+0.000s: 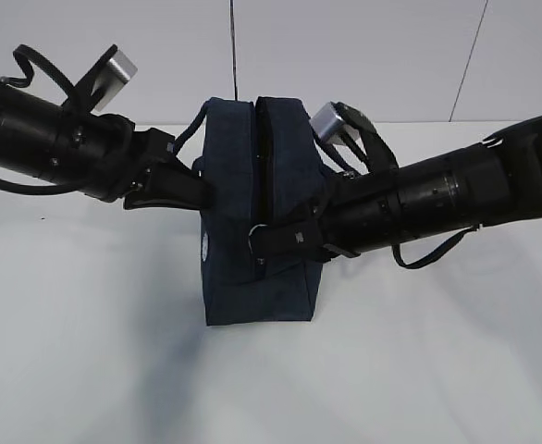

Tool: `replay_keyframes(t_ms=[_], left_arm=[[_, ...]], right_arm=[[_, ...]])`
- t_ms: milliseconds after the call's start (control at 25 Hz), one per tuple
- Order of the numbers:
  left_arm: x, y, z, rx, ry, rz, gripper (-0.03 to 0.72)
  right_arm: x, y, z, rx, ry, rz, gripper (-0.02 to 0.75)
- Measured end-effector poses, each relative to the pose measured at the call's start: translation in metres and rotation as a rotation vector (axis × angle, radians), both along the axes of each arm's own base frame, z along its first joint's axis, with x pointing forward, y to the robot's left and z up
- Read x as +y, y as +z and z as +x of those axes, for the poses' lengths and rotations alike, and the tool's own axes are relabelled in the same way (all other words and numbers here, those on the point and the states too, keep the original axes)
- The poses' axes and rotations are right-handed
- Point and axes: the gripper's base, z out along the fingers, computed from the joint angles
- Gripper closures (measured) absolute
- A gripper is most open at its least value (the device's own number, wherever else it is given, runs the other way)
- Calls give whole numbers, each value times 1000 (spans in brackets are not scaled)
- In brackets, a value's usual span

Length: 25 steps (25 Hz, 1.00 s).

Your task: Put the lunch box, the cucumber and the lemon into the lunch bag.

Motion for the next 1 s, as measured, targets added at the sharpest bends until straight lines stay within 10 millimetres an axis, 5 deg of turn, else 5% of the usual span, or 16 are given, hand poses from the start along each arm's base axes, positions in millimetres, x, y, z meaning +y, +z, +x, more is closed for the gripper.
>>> replay_keyframes(t_ms=[400,1000], left_arm=[[0,0,1,-3,6,3,697],[1,0,2,-6,17,3,697]], right_arm=[[-1,27,-3,-10,-46,63,737],[2,55,19,42,-184,117,737]])
